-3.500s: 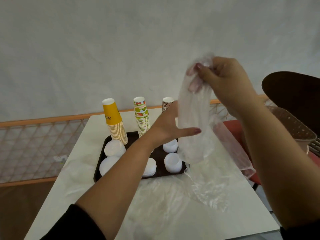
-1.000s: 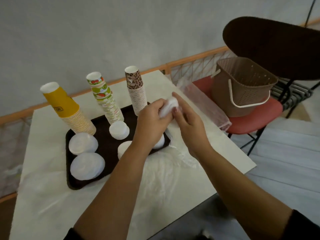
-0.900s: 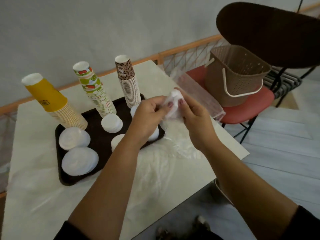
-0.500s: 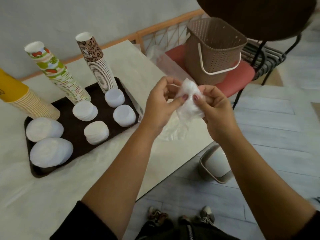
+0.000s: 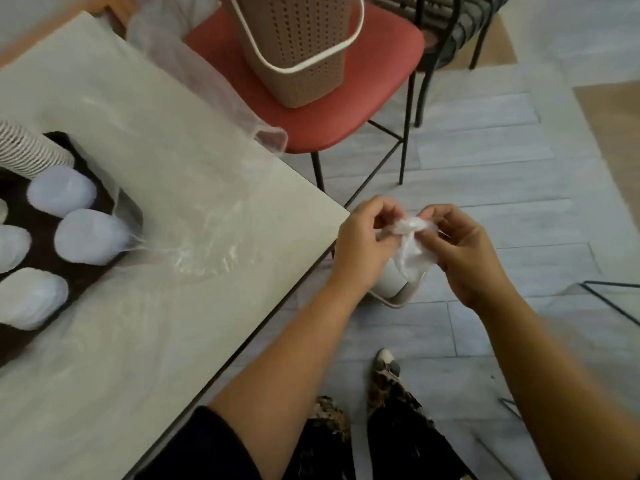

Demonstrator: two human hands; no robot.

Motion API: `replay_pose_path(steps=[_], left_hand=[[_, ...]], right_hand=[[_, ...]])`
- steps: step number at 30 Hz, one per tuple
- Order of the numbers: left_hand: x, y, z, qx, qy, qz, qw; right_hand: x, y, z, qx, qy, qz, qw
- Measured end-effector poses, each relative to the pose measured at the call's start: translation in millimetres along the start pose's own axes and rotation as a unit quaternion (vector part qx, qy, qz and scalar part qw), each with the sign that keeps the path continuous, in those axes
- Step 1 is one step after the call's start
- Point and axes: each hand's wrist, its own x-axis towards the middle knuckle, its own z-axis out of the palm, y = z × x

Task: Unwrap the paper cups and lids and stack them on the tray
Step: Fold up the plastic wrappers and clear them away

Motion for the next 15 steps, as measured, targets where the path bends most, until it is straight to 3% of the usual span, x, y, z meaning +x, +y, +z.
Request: replay_pose_path(steps=[9, 15], left_hand=[[20.7, -169.0, 73.5, 0.051, -0.058, -0.229, 0.970], [31.0, -266.6, 115.9, 0.106, -0.039, -0.303, 0.946]], right_hand=[[46.6, 168.0, -55.9, -0.152, 0.043, 0.125, 0.980], [77.5, 270.3, -70.2, -0.341, 0.120, 0.158, 0.919]])
